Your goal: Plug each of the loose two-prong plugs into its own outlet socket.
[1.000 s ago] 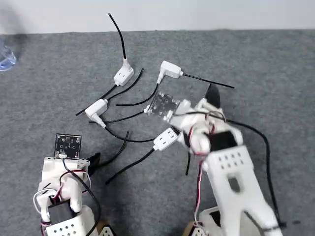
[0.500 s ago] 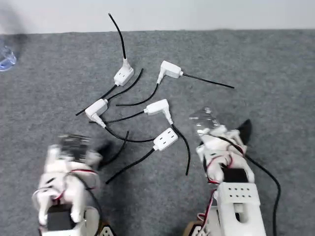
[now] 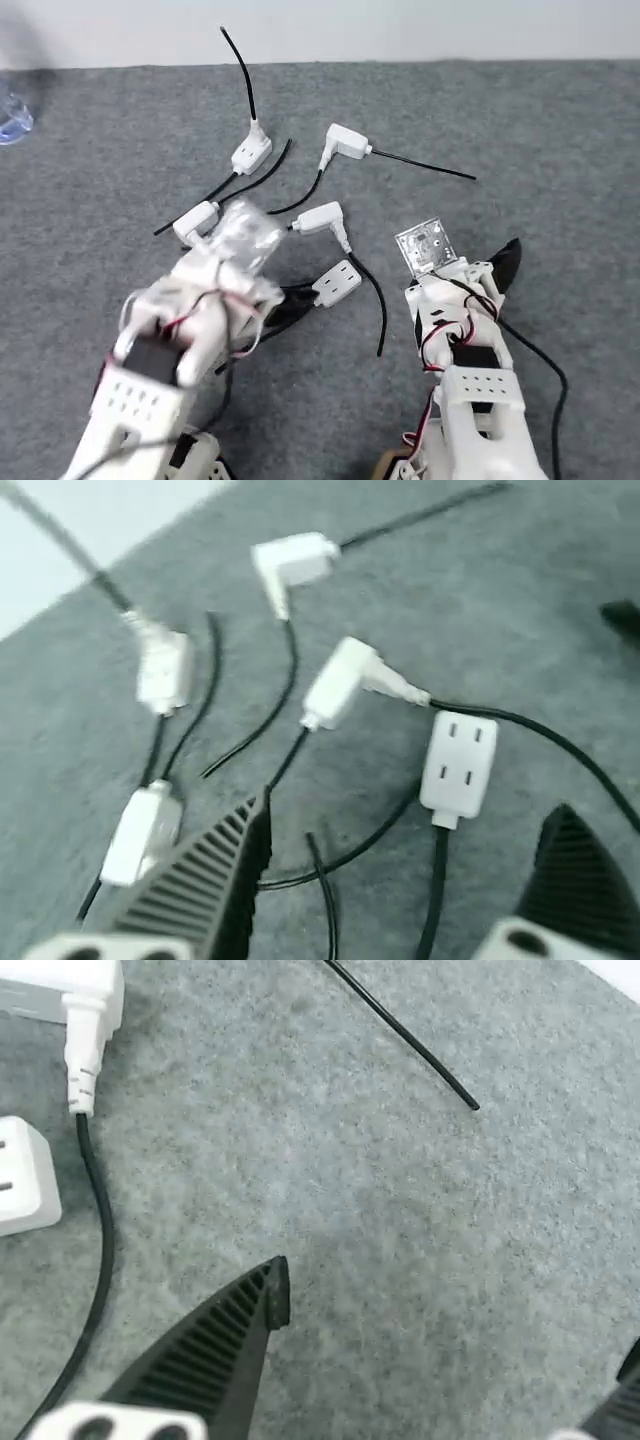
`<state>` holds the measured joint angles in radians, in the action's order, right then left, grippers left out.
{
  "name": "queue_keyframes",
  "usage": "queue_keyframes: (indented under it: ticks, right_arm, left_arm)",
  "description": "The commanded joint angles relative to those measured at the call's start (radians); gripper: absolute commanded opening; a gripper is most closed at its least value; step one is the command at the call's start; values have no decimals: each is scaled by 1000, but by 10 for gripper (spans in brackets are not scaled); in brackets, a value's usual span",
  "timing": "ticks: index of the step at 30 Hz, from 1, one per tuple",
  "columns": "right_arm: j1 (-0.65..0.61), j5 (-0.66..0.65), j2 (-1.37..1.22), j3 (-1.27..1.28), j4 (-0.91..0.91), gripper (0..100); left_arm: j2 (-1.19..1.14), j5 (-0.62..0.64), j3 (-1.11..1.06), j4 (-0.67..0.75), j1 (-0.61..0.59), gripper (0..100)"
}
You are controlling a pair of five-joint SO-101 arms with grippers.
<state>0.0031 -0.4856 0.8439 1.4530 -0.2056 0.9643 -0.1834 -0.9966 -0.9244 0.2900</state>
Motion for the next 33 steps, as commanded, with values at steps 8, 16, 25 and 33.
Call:
queue_keyframes:
  ticks: [8,16,25,33]
  right_arm:
    - [110,75,-15,-17,84,482]
    - [110,75,-16,-17,84,482]
    - [110,74,-16,-8,114,482]
    - [110,74,-16,2,127,482]
  left_arm:
    - [-787,-221,377,107,68,389]
    - [-1039,-221,504,229,78,389]
    - [-1303,-224,797,66,107,389]
    - [-1432,-241,970,-103,110,334]
